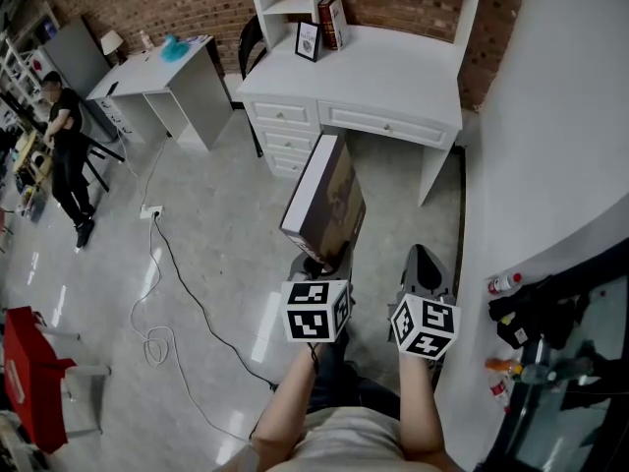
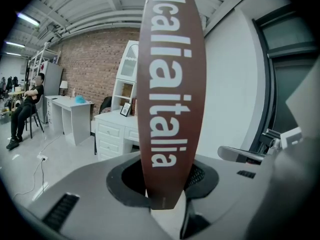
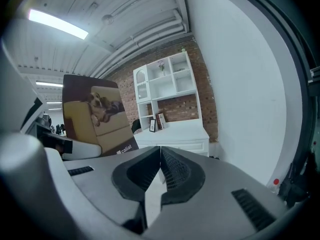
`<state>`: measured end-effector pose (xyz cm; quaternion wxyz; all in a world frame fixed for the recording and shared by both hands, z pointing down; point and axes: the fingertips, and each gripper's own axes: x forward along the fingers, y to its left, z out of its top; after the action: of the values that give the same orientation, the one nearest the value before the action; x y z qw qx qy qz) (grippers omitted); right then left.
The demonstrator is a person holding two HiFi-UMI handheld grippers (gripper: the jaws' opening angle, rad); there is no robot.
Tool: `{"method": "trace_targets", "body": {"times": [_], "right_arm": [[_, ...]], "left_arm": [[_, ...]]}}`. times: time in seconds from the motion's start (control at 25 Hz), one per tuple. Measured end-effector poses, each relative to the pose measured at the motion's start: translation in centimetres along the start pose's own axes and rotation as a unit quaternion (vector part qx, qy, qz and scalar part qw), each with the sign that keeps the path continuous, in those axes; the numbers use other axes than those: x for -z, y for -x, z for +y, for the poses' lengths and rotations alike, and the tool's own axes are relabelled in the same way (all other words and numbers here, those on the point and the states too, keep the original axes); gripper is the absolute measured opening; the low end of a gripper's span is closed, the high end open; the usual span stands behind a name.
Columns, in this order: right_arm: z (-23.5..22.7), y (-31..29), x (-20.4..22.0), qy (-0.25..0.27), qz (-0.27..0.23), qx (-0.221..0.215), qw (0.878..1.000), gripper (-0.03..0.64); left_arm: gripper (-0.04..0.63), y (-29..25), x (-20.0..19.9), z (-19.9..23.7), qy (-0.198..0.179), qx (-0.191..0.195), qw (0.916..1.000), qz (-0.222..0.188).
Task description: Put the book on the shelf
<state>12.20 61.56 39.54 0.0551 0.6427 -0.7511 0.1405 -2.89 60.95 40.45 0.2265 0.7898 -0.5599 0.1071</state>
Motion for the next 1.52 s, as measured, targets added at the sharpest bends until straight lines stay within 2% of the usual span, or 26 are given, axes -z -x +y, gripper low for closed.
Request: {"method": "trace_targets", "body": {"times": [0.92, 1.52], "right_arm": [[4.0, -18.4, -4.2, 0.003, 0.013, 0.006, 1.0, 0.017], [3.5, -22.6, -4.5, 0.007, 0.03, 0.025, 0.999, 0.017]], "left_arm": [[0.147, -14.0, -8.5, 10.2, 0.009, 0.03, 0.9994, 0.017], [0.147, -18.0, -9.9, 12.2, 0.017, 0.046, 0.9984, 0.028]]}}
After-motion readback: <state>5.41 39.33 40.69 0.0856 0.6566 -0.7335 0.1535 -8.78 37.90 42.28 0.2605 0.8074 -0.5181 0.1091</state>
